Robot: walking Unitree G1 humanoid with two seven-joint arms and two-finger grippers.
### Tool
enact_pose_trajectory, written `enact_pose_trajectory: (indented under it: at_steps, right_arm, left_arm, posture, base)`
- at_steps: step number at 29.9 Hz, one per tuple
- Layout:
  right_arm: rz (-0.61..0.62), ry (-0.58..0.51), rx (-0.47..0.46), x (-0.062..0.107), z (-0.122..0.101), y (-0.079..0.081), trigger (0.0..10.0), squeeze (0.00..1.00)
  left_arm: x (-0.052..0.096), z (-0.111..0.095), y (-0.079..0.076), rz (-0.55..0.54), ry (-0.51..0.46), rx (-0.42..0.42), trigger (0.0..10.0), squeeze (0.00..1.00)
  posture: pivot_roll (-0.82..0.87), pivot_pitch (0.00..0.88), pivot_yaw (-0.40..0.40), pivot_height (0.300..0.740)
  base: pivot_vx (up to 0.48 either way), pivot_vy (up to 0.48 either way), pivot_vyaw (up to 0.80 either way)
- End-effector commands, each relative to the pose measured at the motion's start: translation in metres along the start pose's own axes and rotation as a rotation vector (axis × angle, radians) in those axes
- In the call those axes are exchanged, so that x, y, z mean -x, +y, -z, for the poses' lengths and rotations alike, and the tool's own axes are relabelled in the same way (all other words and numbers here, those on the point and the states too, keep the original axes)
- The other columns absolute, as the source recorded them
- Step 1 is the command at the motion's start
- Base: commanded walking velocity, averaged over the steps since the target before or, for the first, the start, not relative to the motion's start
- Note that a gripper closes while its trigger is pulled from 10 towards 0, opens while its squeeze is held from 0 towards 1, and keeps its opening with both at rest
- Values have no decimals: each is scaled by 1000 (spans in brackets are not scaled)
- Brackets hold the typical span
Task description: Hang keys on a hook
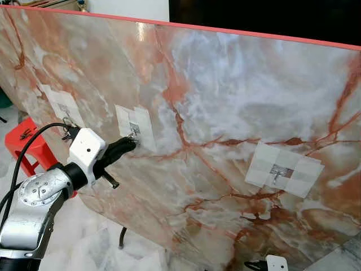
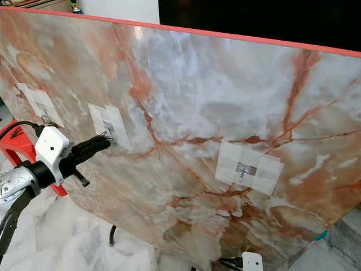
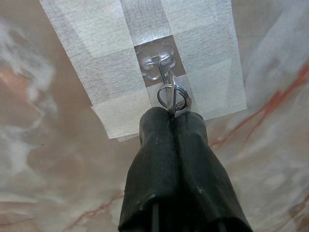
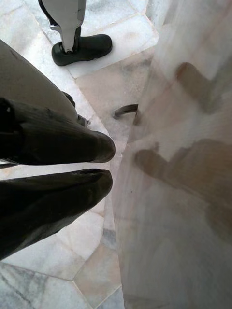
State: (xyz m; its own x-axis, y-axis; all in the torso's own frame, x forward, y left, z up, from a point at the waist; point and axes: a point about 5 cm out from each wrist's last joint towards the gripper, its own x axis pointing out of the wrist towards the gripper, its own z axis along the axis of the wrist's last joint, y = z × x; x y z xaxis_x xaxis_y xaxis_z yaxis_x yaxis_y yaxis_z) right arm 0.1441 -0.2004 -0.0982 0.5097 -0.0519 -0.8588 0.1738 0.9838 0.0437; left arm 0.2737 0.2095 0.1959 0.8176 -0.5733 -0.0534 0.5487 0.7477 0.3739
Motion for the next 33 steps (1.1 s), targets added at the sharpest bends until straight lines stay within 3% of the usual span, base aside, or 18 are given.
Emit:
enact_pose_trajectory:
  at_steps: [1, 33]
  right_arm:
    - [-1, 1, 7, 0, -1, 1, 10000, 0]
    - [-1, 4, 12, 0, 0, 0, 10000, 0]
  left_arm:
    - [1, -1, 2, -10, 10, -17, 10000, 0]
    - [-5, 5, 4, -66, 33, -38, 10000, 0]
  posture:
    - [55, 15, -1, 740]
    - [55, 15, -2, 740]
  base:
    - [0, 0, 0]
    - [0, 0, 0]
